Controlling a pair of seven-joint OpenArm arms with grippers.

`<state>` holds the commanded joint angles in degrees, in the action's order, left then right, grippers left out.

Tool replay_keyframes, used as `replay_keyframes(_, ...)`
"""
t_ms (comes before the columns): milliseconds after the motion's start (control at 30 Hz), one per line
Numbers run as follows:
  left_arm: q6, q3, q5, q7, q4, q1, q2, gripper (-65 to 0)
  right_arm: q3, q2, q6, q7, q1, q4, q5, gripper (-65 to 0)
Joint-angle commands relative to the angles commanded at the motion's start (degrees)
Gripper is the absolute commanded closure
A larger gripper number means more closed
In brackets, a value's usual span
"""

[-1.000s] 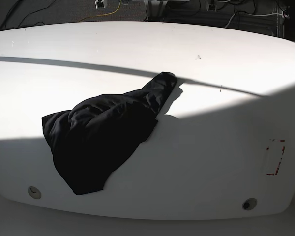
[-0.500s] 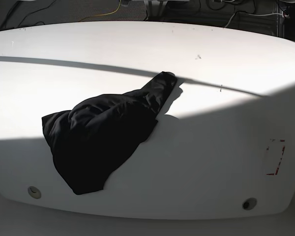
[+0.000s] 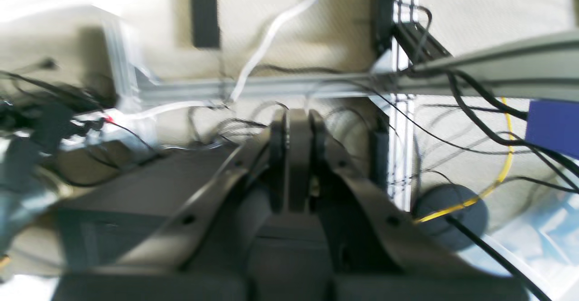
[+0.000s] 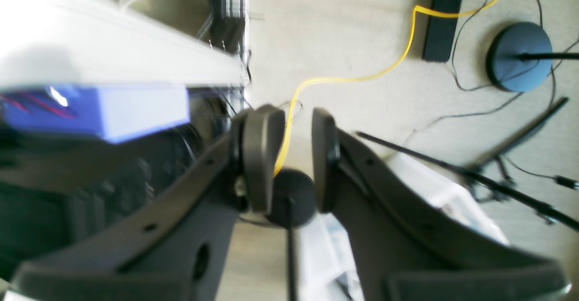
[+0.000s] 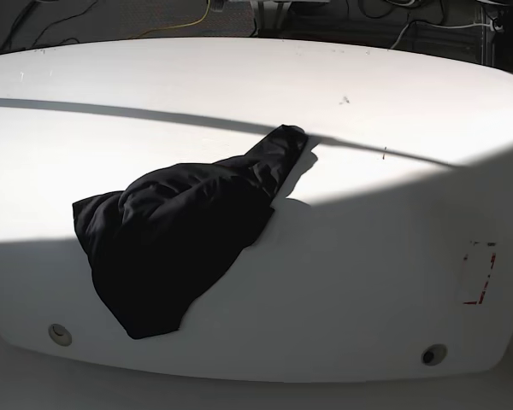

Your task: Layout the t-shirt on the table in an organized manner, then fold the t-shirt properly

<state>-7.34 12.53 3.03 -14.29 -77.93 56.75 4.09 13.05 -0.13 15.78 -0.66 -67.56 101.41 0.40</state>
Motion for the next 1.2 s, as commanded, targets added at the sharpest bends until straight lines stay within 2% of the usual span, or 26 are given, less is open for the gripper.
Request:
replay_keyframes(133,0.0,0.1,-0.7,0.0,-6.9,4.4,0.0,0.0,0.3,0.7,1.76,-4.0,-2.7,6.2,3.0,-13.6)
replay_keyframes(233,-0.1,0.1,-4.1,0.0,-12.3,7.8,0.0,0.0,0.4,0.8,2.90,-6.2,-4.6,10.5,4.6,-13.6)
replay_keyframes(300,-0.1,0.1,-6.4,0.1,-15.6,9.8,0.0,0.0,0.4,0.8,2.99,-6.3,-5.7,12.7,5.0,-13.6)
replay_keyframes(500,-0.1,0.1,-11.6,0.1,-24.3,15.3,0.5,0.0,0.4,0.6,2.90,-5.8,-7.8,15.1,5.2,-13.6)
replay_keyframes(833,-0.1,2.5,-11.9,0.1,-31.6,15.7,0.2,0.0,0.4,0.5,2.64,1.2,-5.6,15.1,5.3,-13.6)
replay_keyframes(1200,-0.2,2.6,-11.8,0.1,-33.8,8.9,0.9,0.0,2.5,0.5,2.90,1.7,4.1,15.1,5.3,-13.6)
